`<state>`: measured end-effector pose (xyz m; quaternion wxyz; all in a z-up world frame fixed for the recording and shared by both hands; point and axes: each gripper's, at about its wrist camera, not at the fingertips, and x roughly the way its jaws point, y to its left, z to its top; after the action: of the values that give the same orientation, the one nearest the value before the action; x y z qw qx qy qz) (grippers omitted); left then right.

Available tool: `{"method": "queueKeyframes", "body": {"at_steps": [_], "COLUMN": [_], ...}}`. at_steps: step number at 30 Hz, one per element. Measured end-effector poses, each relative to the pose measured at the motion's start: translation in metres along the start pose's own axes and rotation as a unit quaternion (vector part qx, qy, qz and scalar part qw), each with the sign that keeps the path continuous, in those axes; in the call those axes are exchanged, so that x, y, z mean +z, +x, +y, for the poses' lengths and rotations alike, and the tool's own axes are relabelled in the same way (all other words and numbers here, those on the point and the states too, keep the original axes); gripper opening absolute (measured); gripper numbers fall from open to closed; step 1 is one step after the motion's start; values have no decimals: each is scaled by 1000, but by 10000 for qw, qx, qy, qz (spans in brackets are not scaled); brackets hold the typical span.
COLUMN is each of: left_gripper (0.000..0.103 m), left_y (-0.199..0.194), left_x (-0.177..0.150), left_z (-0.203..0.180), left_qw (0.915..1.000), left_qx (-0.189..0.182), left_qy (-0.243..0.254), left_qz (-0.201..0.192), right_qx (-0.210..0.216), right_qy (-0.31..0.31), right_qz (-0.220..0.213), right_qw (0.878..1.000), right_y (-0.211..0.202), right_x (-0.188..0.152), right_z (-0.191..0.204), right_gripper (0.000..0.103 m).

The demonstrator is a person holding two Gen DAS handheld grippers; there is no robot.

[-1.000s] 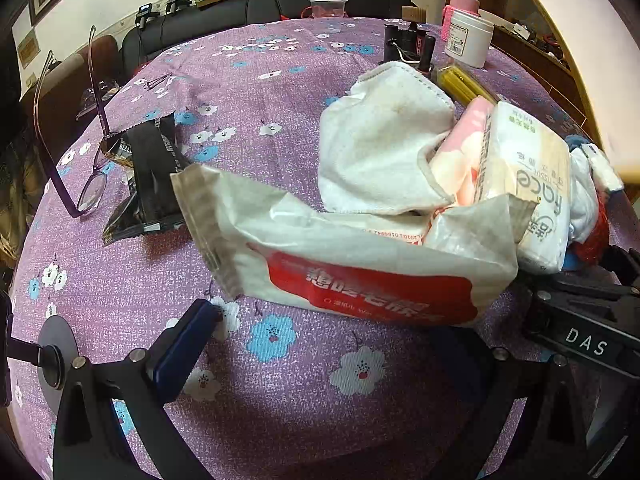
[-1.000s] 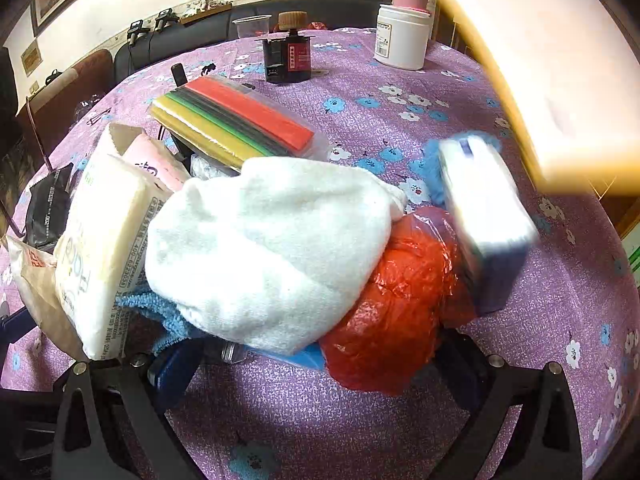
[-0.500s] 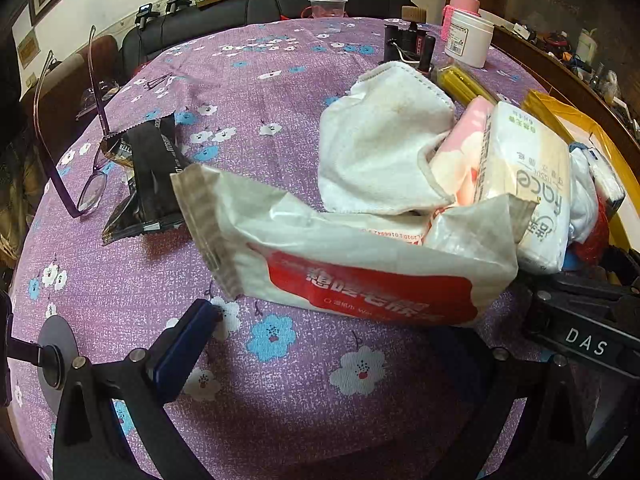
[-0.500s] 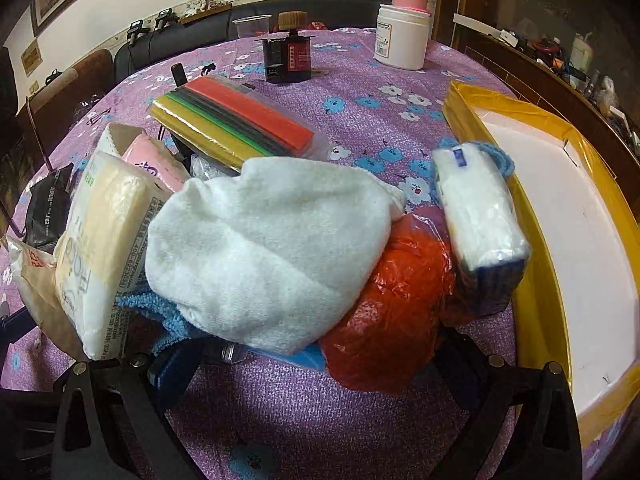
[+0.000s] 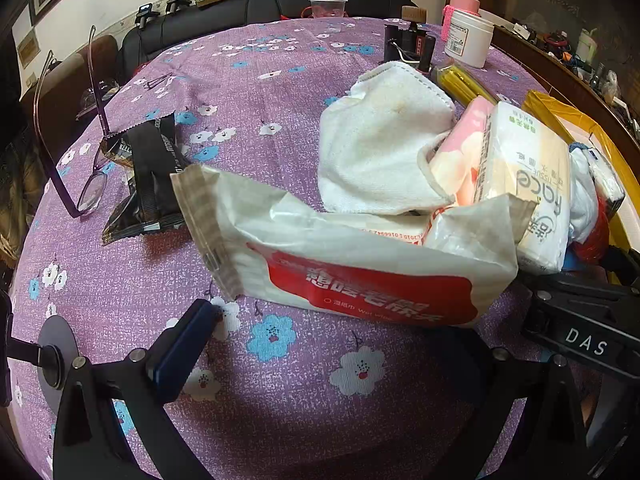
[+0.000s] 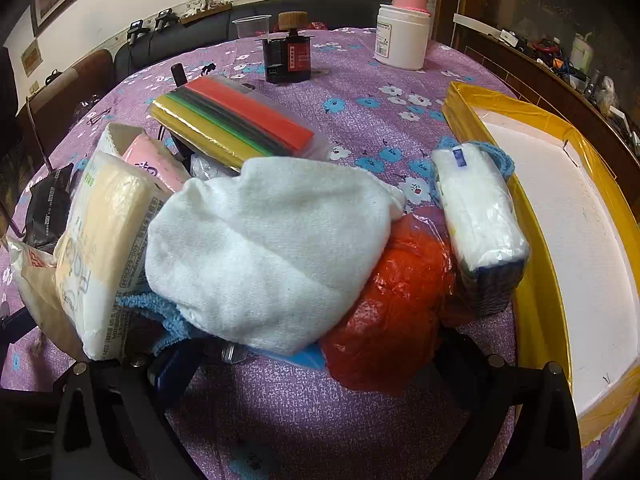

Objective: Organize soft objects
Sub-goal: 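Grasp the red-printed wet-wipe pack with the left gripper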

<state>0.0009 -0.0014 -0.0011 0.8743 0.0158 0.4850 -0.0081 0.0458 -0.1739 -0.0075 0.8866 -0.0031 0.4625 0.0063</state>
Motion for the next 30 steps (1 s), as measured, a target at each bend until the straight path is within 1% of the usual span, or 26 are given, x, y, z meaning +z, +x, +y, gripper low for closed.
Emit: {"method": "queueKeyframes", "body": {"at_steps": [3,4,6,7,10,11,12,13,14,15,16,17,18,20,21,22,25,26,28,30], "left_gripper": [103,103,103,103,103,103,103,103,103,103,103,103,103,103,103,103,103,103,103,103], "left_y": [0,0,-1,-3,-16,-22,-26,-30,-31,-34,-36,-38,-40,-42,-42,-43,-38,-36,-31,-25], "left_x": [0,0,0,-1,-5,-8,-11,-15,-17,-20,-24,-26,-27,-26,-26,-25,-23,-22,-18,-10], "left_z": [0,1,2,4,13,14,14,15,15,17,19,21,23,27,30,34,37,35,32,26], "left_qw": [10000,10000,10000,9999,9993,9988,9983,9978,9980,9978,9965,9962,9951,9917,9889,9841,9739,9697,9656,9641], "left_qx": [2,-8,-53,-119,-366,-483,-566,-661,-606,-648,-827,-872,-973,-1217,-1358,-1549,-1707,-1786,-1689,-1627], "left_qy": [-2,-8,31,62,-9,24,57,79,165,151,6,-74,-147,-369,-547,-800,-1431,-1599,-1913,-2045], "left_qz": [-2,-2,6,28,4,-26,-113,-74,-53,-56,-93,-41,91,188,271,332,434,478,504,478], "right_qx": [15,85,377,430,954,1156,1211,1298,1358,1401,1563,1549,1644,1934,1970,1976,2102,1958,1937,1895], "right_qy": [-39,-157,-534,-553,-629,-704,-803,-892,-951,-993,-966,-1028,-1001,-857,-868,-896,-896,-1002,-1001,-1005], "right_qz": [5,59,339,392,269,306,184,51,-15,-46,-79,-80,-163,-311,-432,-550,-814,-841,-965,-1036], "right_qw": [10000,9998,9973,9968,9931,9903,9892,9875,9862,9851,9829,9825,9812,9769,9756,9746,9701,9719,9712,9712], "right_y": [0,0,2,4,-15,-18,-20,-25,-32,-36,-43,-46,-53,-69,-77,-86,-109,-103,-111,-116], "right_x": [0,1,7,3,-14,-22,-25,-34,-42,-48,-54,-56,-60,-67,-70,-73,-81,-69,-71,-74], "right_z": [0,0,-2,-5,-21,-22,-21,-21,-19,-20,-22,-23,-26,-34,-37,-39,-45,-43,-46,-48], "right_gripper": [102,102,102,102,103,102,102,102,102,102,102,102,102,102,102,102,102,102,102,102]}}
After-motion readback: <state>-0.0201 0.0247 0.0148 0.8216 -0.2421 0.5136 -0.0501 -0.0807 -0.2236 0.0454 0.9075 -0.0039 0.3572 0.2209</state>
